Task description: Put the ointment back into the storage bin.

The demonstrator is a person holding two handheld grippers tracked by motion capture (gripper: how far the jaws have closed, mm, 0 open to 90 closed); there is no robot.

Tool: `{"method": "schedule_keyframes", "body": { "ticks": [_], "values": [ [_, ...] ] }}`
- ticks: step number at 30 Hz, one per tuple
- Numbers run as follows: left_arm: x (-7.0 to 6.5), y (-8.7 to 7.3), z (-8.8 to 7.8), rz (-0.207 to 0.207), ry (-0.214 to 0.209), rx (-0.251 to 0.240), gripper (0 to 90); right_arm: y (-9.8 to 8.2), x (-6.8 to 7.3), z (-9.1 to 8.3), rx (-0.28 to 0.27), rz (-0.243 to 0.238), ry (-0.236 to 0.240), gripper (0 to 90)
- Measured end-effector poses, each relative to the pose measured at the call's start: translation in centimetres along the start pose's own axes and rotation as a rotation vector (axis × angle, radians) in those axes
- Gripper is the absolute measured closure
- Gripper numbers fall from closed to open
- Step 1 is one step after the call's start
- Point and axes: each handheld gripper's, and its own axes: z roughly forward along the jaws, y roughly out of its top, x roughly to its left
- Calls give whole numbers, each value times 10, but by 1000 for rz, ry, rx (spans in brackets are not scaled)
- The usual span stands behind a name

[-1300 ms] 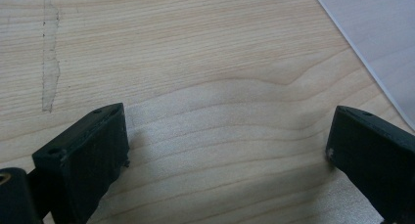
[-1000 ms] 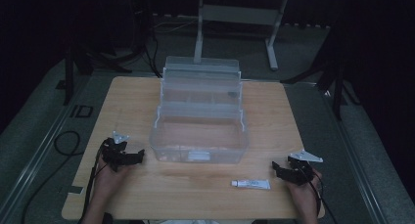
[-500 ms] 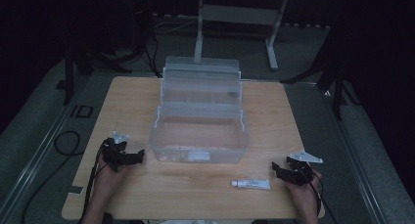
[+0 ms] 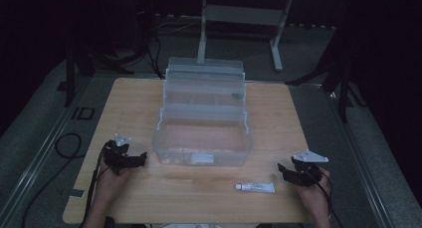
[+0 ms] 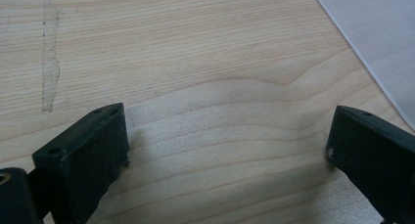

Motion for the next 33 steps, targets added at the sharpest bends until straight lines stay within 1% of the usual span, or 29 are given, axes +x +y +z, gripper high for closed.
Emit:
{"method": "schedule_keyframes", "body": {
  "ticks": [5,10,11,15,21,24,26,33],
  "values": [
    [0,0,0,0,0,0,25,10,3,-7,9,-57,8,375],
    [0,0,0,0,0,0,25,18,6,-10,25,-99,23,375],
    [0,0,0,0,0,0,25,20,6,-10,26,-108,32,375],
    [0,0,0,1,0,1,25,26,7,-13,35,-140,42,375],
    [0,0,0,0,0,0,25,33,9,-15,65,-187,72,375],
    [1,0,0,8,0,6,25,36,11,-15,70,-218,83,375],
    [0,0,0,5,0,4,25,38,12,-16,71,-243,93,375],
    [0,0,0,5,0,4,26,47,14,-19,88,-297,123,375]
  ]
}}
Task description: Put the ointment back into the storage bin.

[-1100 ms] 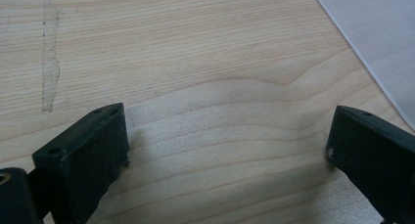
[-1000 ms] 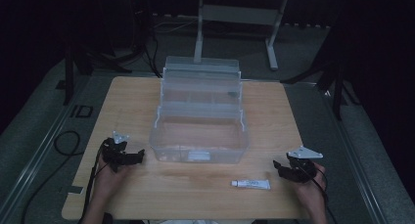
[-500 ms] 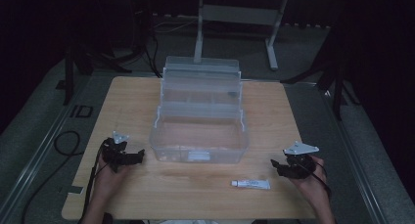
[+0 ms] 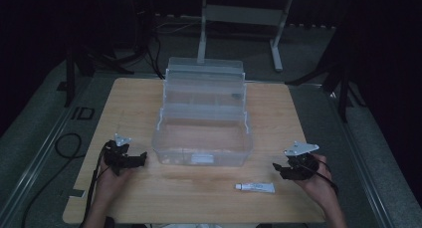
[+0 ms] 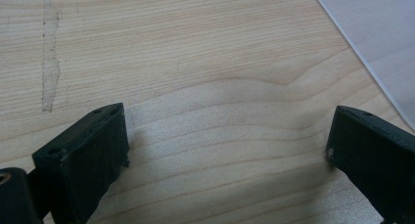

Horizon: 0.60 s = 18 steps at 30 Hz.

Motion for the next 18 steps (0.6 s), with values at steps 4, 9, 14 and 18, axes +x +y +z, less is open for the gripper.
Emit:
{"method": "schedule_keyframes", "body": {
  "ticks": [4,9,14,18],
  "values": [
    [0,0,0,0,0,2,25,6,1,-2,23,-38,14,375],
    [0,0,0,0,0,2,25,13,2,-3,51,-84,36,375],
    [0,0,0,3,0,4,25,22,6,-4,77,-139,71,375],
    [0,0,0,3,0,5,25,28,8,-5,104,-182,91,375]
  ]
}}
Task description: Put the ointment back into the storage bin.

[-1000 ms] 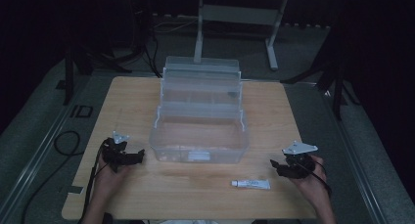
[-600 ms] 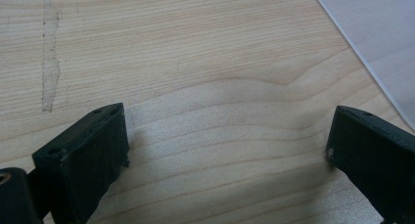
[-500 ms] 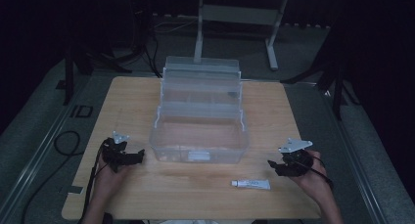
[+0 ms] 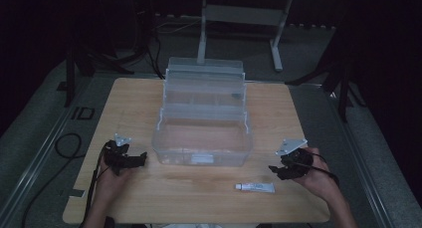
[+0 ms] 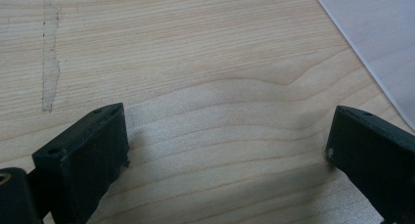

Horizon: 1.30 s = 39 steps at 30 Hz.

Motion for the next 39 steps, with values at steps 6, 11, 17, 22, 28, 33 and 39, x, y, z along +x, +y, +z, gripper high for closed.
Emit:
{"method": "schedule_keyframes", "body": {
  "ticks": [6,11,17,22,28,33,39],
  "values": [
    [0,0,0,0,0,0,25,10,2,-2,19,-55,19,375],
    [0,0,0,0,0,0,25,18,3,-3,39,-96,39,375],
    [0,0,0,-3,0,-2,25,26,7,-1,72,-144,64,375],
    [0,0,0,-3,0,-2,25,31,10,0,97,-181,87,376],
    [0,0,0,-3,0,-2,25,37,14,2,118,-221,115,382],
    [0,0,0,-3,0,-2,25,43,19,4,149,-264,135,385],
    [0,0,0,-4,0,-3,25,51,25,7,178,-307,152,389]
  ]
}}
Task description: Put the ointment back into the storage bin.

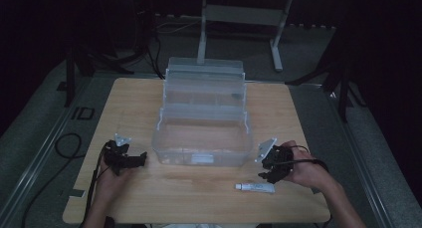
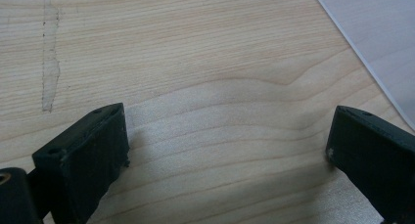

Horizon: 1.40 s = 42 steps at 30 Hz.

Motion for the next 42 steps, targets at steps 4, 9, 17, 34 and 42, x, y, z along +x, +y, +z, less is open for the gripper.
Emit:
{"method": "schedule_keyframes", "body": {
  "ticks": [4,9,17,34,42],
  "values": [
    [0,0,0,1,0,1,25,5,2,3,17,-21,13,389],
    [0,0,0,1,0,1,25,8,4,6,32,-36,26,389],
    [0,0,0,1,0,1,25,14,7,13,77,-73,64,406],
    [0,0,0,1,0,1,25,23,14,21,121,-126,118,446],
    [0,0,0,1,0,1,25,24,17,26,131,-137,129,456]
  ]
}}
